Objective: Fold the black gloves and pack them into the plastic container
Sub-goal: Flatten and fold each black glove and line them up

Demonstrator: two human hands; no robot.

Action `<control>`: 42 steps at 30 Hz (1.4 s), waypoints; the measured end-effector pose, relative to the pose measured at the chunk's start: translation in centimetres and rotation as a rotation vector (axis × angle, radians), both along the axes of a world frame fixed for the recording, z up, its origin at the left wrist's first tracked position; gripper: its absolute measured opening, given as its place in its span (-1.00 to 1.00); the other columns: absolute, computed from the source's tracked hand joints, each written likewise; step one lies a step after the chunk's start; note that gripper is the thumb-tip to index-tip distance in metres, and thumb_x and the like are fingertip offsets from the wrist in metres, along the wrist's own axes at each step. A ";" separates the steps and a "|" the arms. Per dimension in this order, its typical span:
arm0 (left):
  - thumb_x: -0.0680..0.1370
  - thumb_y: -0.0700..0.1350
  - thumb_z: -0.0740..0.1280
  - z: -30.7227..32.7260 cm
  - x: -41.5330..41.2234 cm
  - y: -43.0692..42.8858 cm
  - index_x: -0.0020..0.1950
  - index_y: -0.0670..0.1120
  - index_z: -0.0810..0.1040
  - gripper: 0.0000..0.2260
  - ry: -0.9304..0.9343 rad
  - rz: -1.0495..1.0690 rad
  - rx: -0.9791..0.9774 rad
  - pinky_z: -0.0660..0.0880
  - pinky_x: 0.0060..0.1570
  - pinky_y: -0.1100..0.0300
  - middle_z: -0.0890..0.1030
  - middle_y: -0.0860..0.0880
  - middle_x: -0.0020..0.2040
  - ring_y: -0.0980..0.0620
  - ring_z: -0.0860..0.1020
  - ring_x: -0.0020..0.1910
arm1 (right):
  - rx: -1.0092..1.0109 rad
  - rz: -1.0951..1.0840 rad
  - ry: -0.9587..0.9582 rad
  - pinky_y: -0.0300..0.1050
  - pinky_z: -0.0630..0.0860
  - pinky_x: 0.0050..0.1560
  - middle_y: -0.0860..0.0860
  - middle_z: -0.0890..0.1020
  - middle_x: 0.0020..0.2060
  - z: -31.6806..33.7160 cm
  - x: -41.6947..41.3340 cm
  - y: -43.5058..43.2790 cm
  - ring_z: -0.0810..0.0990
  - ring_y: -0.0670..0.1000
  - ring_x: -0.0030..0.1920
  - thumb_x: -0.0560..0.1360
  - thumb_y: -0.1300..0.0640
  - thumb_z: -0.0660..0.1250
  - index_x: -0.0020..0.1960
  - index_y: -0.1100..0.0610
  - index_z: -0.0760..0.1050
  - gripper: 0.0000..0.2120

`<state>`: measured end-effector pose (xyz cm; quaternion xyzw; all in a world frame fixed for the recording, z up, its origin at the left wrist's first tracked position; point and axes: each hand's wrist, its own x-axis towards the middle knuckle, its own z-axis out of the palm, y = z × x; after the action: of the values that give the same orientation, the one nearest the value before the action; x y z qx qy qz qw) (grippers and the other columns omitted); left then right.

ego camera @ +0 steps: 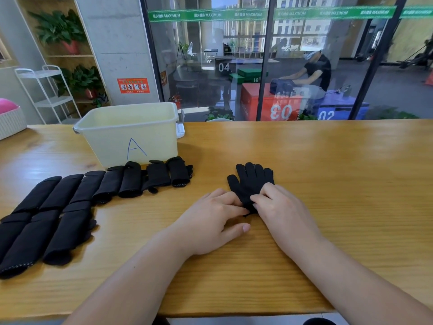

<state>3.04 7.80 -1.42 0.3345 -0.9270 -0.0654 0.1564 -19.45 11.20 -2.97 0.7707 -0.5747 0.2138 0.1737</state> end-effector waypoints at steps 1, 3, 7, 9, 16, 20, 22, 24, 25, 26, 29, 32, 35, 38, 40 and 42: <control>0.70 0.27 0.23 0.0 0.0 0.0 0.47 0.11 0.60 -0.57 -0.003 0.003 0.002 0.44 0.29 0.09 0.49 0.24 0.30 0.19 0.35 0.20 | -0.009 -0.007 -0.017 -0.05 0.42 -0.32 -0.05 0.40 -0.13 0.1 0.0 0.0 0.40 0.01 -0.16 0.47 0.34 0.52 -0.04 0.10 0.60 -0.80; 0.70 0.27 0.24 0.0 0.0 0.0 0.47 0.11 0.60 -0.57 0.005 0.006 0.006 0.44 0.28 0.14 0.49 0.24 0.30 0.21 0.35 0.19 | -0.015 -0.023 -0.039 -0.03 0.47 -0.29 -0.05 0.40 -0.13 0.1 -0.1 -0.2 0.41 0.01 -0.15 0.46 0.36 0.51 -0.06 0.11 0.59 -0.80; 0.70 0.25 0.24 0.1 0.1 0.0 0.41 0.11 0.62 -0.62 0.044 0.028 0.026 0.44 0.28 0.16 0.57 0.25 0.29 0.20 0.43 0.23 | 0.041 -0.010 -0.019 0.00 0.52 -0.31 -0.06 0.42 -0.13 -0.2 -0.2 -0.2 0.44 0.00 -0.16 0.49 0.31 0.52 -0.01 0.10 0.63 -0.84; 0.70 0.26 0.24 0.1 0.1 0.0 0.34 0.12 0.62 -0.65 0.048 0.044 0.017 0.47 0.25 0.12 0.63 0.22 0.22 0.17 0.48 0.21 | 0.052 0.053 -0.034 0.00 0.55 -0.28 -0.06 0.46 -0.13 -0.2 -0.4 -0.1 0.49 0.01 -0.15 0.55 0.22 0.48 0.00 0.10 0.67 -0.94; 0.69 0.24 0.26 0.2 -0.2 0.2 0.44 0.13 0.45 -0.63 0.105 0.084 0.029 0.47 0.24 0.14 0.62 0.21 0.17 0.19 0.47 0.19 | 0.195 0.071 -0.339 -0.08 0.54 0.14 -0.20 0.58 0.13 2.3 -0.9 -0.6 0.50 -0.15 0.19 0.72 -0.05 0.17 0.31 -0.07 0.64 -0.68; 0.71 0.27 0.20 -0.1 -0.4 0.1 0.52 0.12 0.50 -0.56 0.030 0.056 -0.023 0.45 0.26 0.13 0.57 0.21 0.23 0.17 0.42 0.19 | 0.477 -0.131 -0.117 0.09 0.33 0.55 -0.11 0.29 0.64 2.9 -1.1 -3.2 0.21 0.00 0.63 0.72 -0.22 0.11 0.65 -0.10 0.28 -0.47; 0.70 0.28 0.18 -0.2 -0.5 0.2 0.52 0.12 0.53 -0.54 0.014 0.050 -0.020 0.46 0.27 0.11 0.53 0.21 0.24 0.16 0.41 0.20 | 0.564 -0.252 -0.042 0.13 0.29 0.55 -0.05 0.25 0.66 2.8 -1.0 -3.8 0.19 0.07 0.64 0.71 -0.30 0.03 0.67 -0.10 0.22 -0.41; 0.70 0.28 0.18 -0.2 -0.6 0.2 0.51 0.11 0.54 -0.54 0.013 0.042 -0.024 0.46 0.28 0.10 0.51 0.21 0.23 0.14 0.41 0.20 | 0.466 -0.298 -0.024 0.12 0.32 0.51 0.00 0.30 0.62 2.9 -0.6 -4.1 0.24 0.12 0.60 0.72 -0.28 0.02 0.65 -0.07 0.26 -0.43; 0.70 0.28 0.19 -0.2 -0.7 0.2 0.51 0.11 0.54 -0.54 0.013 0.041 -0.029 0.46 0.28 0.10 0.51 0.20 0.22 0.13 0.41 0.19 | 0.432 -0.283 -0.032 0.11 0.32 0.52 0.00 0.29 0.63 3.0 -0.2 -4.2 0.22 0.12 0.61 0.73 -0.26 0.02 0.65 -0.05 0.26 -0.44; 0.70 0.27 0.20 -0.2 -0.7 0.2 0.51 0.11 0.55 -0.55 0.014 0.039 -0.031 0.45 0.28 0.11 0.50 0.20 0.21 0.14 0.41 0.19 | 0.432 -0.251 -0.044 0.10 0.28 0.57 0.01 0.23 0.66 3.1 0.2 -4.5 0.14 0.10 0.65 0.73 -0.25 0.03 0.66 -0.03 0.23 -0.43; 0.70 0.26 0.22 -0.2 -0.7 0.1 0.51 0.11 0.55 -0.56 0.022 0.033 -0.027 0.45 0.28 0.13 0.50 0.21 0.21 0.14 0.40 0.16 | 0.578 -0.176 -0.038 0.12 0.10 0.67 0.00 -0.03 0.73 2.7 0.9 -5.8 -0.09 0.08 0.72 0.72 -0.31 -0.03 0.73 0.00 0.03 -0.32; 0.70 0.27 0.21 -0.3 -0.7 0.0 0.52 0.10 0.54 -0.54 0.016 0.032 -0.030 0.46 0.27 0.10 0.49 0.21 0.21 0.13 0.40 0.16 | 0.691 -0.268 -0.027 0.18 0.08 0.67 0.06 -0.09 0.73 2.9 1.0 -6.9 -0.12 0.14 0.72 0.71 -0.35 -0.11 0.74 0.03 -0.05 -0.27; 0.69 0.26 0.23 -0.4 -0.7 -0.1 0.51 0.10 0.56 -0.55 0.024 0.029 -0.032 0.47 0.25 0.09 0.49 0.21 0.20 0.13 0.40 0.15 | 0.657 -0.297 -0.012 0.21 0.08 0.67 0.08 -0.09 0.73 3.2 1.7 -7.6 -0.12 0.18 0.71 0.72 -0.32 -0.08 0.74 0.04 -0.05 -0.29; 0.69 0.26 0.24 -0.3 -0.7 0.0 0.51 0.11 0.56 -0.56 0.020 0.022 -0.032 0.46 0.23 0.10 0.48 0.22 0.19 0.13 0.40 0.13 | 0.673 -0.293 -0.006 0.21 -0.02 0.68 0.09 -0.13 0.73 2.6 2.0 -8.5 -0.16 0.18 0.71 0.70 -0.36 -0.14 0.74 0.01 -0.09 -0.26; 0.70 0.26 0.24 -0.2 -0.8 0.0 0.52 0.11 0.54 -0.55 0.010 0.019 -0.032 0.46 0.23 0.10 0.48 0.21 0.19 0.12 0.39 0.13 | 0.701 -0.329 -0.016 0.22 -0.07 0.69 0.11 -0.18 0.72 2.2 1.9 -9.1 -0.19 0.20 0.71 0.68 -0.40 -0.18 0.74 -0.02 -0.15 -0.24; 0.70 0.26 0.24 -0.2 -0.8 0.0 0.52 0.11 0.54 -0.55 0.009 0.020 -0.029 0.46 0.23 0.10 0.47 0.21 0.19 0.12 0.39 0.13 | 0.712 -0.373 -0.012 0.24 -0.10 0.68 0.14 -0.20 0.71 2.1 2.1 -9.6 -0.20 0.24 0.70 0.68 -0.39 -0.18 0.74 -0.02 -0.18 -0.24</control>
<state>2.20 7.76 -1.65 0.3410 -0.9238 -0.0520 0.1661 -17.32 1.63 -0.84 0.6639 -0.7438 -0.0294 -0.0718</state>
